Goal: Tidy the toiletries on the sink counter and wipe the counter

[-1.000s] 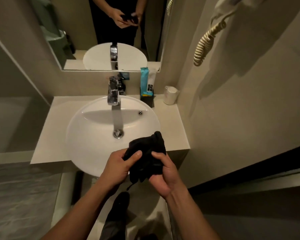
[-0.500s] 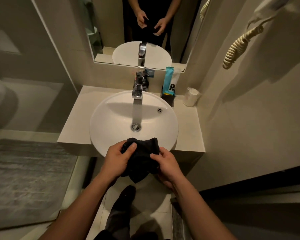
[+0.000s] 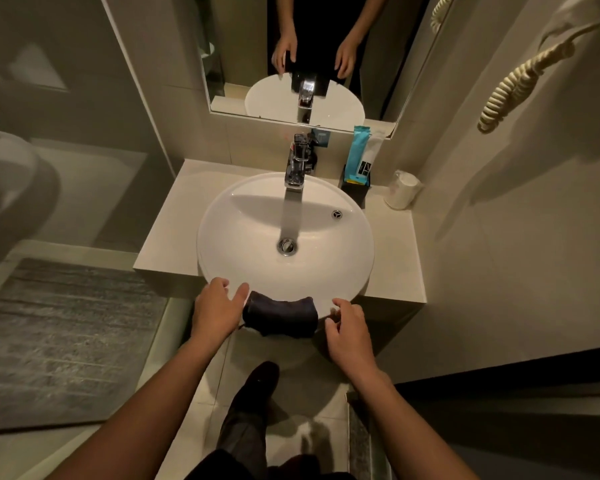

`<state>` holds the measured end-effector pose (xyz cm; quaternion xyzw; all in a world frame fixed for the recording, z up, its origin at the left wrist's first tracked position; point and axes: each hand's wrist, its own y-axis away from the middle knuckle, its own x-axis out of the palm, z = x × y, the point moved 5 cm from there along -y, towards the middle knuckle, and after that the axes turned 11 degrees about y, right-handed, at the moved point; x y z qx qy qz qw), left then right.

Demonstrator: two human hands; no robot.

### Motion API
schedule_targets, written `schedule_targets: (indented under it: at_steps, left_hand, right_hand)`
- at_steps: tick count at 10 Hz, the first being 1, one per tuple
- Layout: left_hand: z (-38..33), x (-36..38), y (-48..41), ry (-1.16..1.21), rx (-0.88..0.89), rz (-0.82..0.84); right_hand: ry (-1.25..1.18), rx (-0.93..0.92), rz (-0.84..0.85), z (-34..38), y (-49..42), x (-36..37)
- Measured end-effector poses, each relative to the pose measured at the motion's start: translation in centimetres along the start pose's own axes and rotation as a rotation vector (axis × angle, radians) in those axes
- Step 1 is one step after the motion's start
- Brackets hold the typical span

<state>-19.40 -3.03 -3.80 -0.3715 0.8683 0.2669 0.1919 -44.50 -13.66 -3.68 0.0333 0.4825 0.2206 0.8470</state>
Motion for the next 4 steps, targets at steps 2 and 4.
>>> schedule_targets:
  at_steps: [2, 4]
  left_hand:
    - [-0.4, 3.4, 3.0, -0.548, 0.711, 0.225]
    - [1.7, 4.2, 3.6, -0.727, 0.696, 0.316]
  right_hand:
    - [0.418, -0.484, -0.076, 3.7, 0.1, 1.4]
    - [0.633, -0.512, 0.090, 2.7, 0.4, 4.3]
